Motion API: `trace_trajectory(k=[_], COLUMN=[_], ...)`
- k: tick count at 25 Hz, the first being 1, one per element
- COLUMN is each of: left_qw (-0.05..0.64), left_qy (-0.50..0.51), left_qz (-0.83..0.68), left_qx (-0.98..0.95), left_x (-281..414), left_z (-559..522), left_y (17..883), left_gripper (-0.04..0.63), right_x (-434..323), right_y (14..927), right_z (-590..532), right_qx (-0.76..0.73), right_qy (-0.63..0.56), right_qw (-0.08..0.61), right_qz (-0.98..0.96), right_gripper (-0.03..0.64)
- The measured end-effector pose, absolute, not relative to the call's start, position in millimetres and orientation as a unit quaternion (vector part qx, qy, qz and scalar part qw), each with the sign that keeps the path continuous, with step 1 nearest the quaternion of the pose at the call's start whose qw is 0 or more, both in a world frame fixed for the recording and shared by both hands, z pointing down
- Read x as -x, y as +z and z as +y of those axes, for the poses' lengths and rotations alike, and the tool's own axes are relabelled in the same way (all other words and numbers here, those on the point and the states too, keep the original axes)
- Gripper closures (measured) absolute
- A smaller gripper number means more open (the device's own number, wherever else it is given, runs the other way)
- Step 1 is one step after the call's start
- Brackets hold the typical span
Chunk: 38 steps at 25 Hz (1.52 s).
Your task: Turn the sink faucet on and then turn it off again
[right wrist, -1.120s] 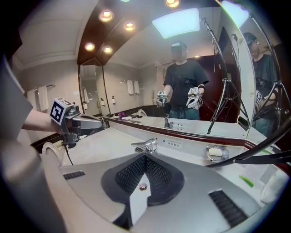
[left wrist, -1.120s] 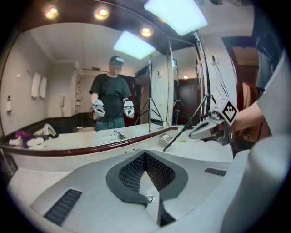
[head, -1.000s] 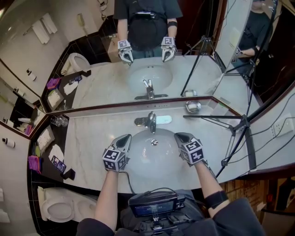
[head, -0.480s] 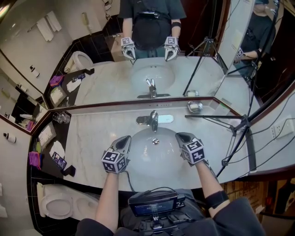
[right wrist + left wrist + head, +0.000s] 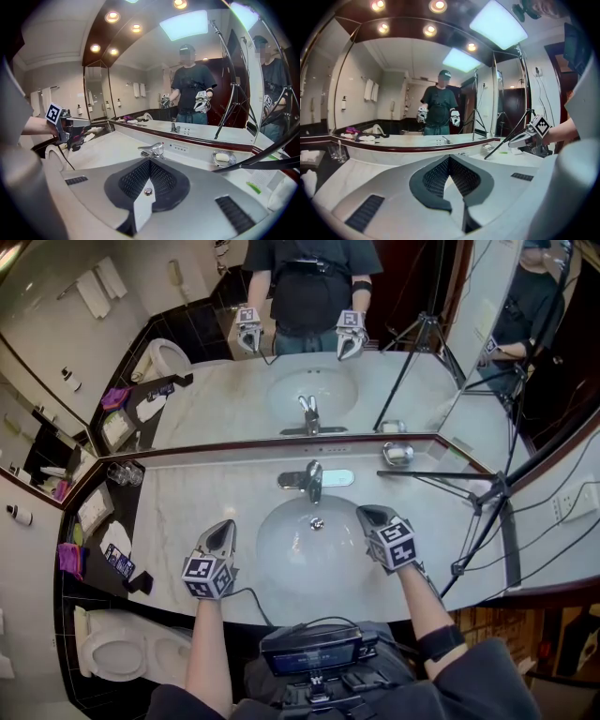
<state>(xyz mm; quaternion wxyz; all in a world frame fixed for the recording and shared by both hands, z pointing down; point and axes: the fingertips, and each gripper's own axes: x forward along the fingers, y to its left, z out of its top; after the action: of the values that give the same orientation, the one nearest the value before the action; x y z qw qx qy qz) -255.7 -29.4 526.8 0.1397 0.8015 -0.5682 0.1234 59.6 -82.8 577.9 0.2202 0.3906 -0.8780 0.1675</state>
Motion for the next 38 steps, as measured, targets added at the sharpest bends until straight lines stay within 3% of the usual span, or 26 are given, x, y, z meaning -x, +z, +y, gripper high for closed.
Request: trace_trajectory(k=[12,17,38], left_qw=[0.120,0.119,0.107], left_qy=[0.112,0.106,0.094], left_qz=[-0.724,-0.762,-0.659], left_qx=[-0.670,-0.627,-0.739], left_x=[465,511,389], left_z=[89,150,30], left_y=[475,464,491], left_gripper=[0.595,0.595,0.595], right_x=[-69,-74,-74], right_y=[588,590,595], right_z=[-91,-92,-99], right_qx=[-0.399,-0.403,-0.414], right_qy=[0.172,0.181,0.190], right_qw=[0.221,0.220,0.215], right_qz=[-0.873,-0.870,-0.864], right_gripper=[0.596,0.597,0.597])
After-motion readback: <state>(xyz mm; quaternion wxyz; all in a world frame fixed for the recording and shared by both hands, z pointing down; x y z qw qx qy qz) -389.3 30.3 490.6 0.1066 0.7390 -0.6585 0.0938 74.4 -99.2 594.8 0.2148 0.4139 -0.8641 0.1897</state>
